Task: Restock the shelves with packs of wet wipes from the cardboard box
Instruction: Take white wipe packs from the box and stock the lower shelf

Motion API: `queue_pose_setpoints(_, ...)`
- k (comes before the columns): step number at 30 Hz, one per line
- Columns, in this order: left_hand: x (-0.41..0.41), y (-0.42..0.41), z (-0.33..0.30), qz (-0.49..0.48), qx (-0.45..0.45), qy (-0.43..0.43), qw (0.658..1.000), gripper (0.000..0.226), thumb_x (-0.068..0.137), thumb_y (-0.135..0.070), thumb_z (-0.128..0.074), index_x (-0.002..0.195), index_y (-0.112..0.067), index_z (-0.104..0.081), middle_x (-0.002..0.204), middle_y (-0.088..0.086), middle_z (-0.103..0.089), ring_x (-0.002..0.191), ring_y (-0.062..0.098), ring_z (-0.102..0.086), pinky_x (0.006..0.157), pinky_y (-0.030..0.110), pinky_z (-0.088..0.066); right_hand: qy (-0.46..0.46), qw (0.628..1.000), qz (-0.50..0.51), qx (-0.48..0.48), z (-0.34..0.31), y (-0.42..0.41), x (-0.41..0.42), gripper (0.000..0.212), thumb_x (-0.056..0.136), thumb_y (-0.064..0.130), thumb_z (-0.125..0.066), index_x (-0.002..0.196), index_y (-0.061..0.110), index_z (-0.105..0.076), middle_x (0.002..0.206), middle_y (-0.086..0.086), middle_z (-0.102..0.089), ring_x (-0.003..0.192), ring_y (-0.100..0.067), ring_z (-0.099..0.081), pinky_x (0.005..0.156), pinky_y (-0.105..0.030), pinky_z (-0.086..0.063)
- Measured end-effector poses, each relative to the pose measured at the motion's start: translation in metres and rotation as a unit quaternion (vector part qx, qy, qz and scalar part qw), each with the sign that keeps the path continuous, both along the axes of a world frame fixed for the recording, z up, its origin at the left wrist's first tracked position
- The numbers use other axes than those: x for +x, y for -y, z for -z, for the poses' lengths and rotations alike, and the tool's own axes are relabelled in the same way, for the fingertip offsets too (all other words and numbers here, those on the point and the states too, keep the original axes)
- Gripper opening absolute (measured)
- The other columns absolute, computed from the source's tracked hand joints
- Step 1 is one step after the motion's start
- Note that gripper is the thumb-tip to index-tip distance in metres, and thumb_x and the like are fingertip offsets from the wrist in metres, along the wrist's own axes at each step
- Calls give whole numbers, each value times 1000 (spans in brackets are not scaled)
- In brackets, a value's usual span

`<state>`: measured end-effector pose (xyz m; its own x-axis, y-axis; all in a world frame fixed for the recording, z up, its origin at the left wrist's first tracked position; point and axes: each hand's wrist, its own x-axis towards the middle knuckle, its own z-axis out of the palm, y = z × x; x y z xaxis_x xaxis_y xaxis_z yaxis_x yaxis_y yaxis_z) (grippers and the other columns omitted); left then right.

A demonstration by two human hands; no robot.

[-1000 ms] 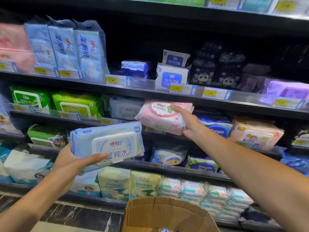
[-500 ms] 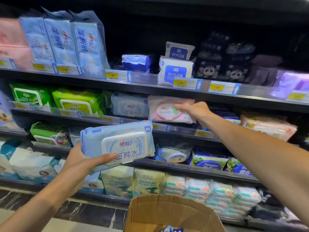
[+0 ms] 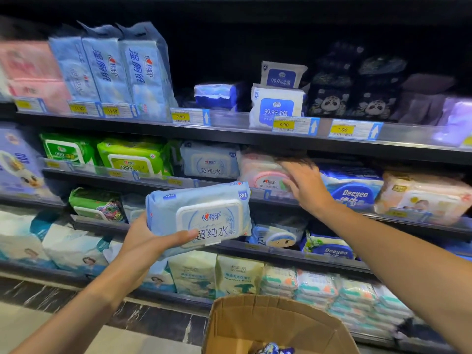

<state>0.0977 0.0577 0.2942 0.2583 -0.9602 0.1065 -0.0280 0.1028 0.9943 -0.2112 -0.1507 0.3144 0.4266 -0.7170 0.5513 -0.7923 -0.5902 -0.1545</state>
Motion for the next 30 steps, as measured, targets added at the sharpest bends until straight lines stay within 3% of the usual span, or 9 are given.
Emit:
queue_pose_setpoints(4, 0, 1, -2, -1, -12, 2, 1000, 89, 36, -35, -95, 119, -22, -67, 106, 3, -77, 99, 21, -73, 80, 37, -62, -10, 1000, -27, -3, 2, 15, -9, 44, 90, 4, -66, 133, 5, -57, 127, -18, -64, 120, -38, -57, 111, -53, -35)
queue_pose_setpoints(9, 0, -5, -5, -24, -16, 7, 1000, 91, 36, -36, -94, 121, -21, -66, 106, 2, -76, 98, 20, -73, 71, 29, -61, -20, 1000, -3, -18, 9, 18, -4, 43, 92, 5, -63, 134, 8, -55, 129, -17, -61, 122, -40, -53, 109, -48, -34)
queue_pose_setpoints(13, 1, -12, -9, -24, -28, 5, 999, 83, 46, -25, -100, 122, -20, -66, 107, 2, -76, 97, 18, -73, 69, 26, -60, 92, 993, -77, -24, 14, -17, 7, 40, 101, 15, -52, 141, 10, -50, 143, -7, -51, 137, -24, -42, 119, -42, -26)
queue_pose_setpoints(15, -1, -12, -12, -31, -33, 6, 999, 74, 53, -15, -94, 121, -21, -65, 104, -1, -77, 93, 15, -74, 62, 21, -57, 169, 972, -147, 75, 11, -50, 16, 45, 103, 29, -50, 146, 15, -47, 146, 4, -51, 138, -6, -42, 118, -30, -29)
queue_pose_setpoints(17, -4, -8, -15, -29, -37, 10, 999, 71, 56, -9, -90, 121, -21, -64, 104, -3, -76, 94, 14, -73, 65, 21, -58, 228, 913, -226, 251, 5, -83, 33, 57, 98, 37, -56, 150, 22, -39, 143, 14, -54, 133, 5, -46, 110, -16, -36)
queue_pose_setpoints(20, -7, 1, -18, -9, -38, 23, 999, 76, 56, -9, -91, 126, -19, -61, 111, 0, -75, 101, 17, -72, 76, 27, -60, 296, 831, -281, 378, 5, -102, 56, 71, 88, 36, -70, 150, 30, -35, 139, 15, -59, 128, -2, -55, 103, -22, -47)
queue_pose_setpoints(23, -1, 11, -20, 3, -32, 32, 999, 82, 54, -16, -98, 127, -20, -61, 115, 2, -74, 105, 20, -71, 82, 34, -60, 337, 833, -245, 365, -2, -95, 71, 70, 75, 29, -87, 134, 32, -51, 126, 8, -67, 117, -13, -65, 91, -38, -58)
queue_pose_setpoints(25, 5, 18, -22, 5, -27, 57, 998, 78, 56, -21, -97, 126, -22, -62, 114, 1, -74, 106, 20, -71, 85, 38, -60, 329, 854, -217, 339, -7, -84, 77, 67, 68, 29, -92, 126, 27, -59, 119, 6, -70, 113, -13, -66, 88, -32, -59)
queue_pose_setpoints(30, 18, 39, -40, -63, -54, 143, 986, 55, 67, -17, -91, 114, -24, -63, 101, -8, -72, 88, 4, -71, 66, 16, -56, 379, 869, -162, 274, -11, -70, 102, 64, 63, 30, -94, 119, 21, -64, 108, 11, -72, 98, 4, -66, 77, -12, -53)
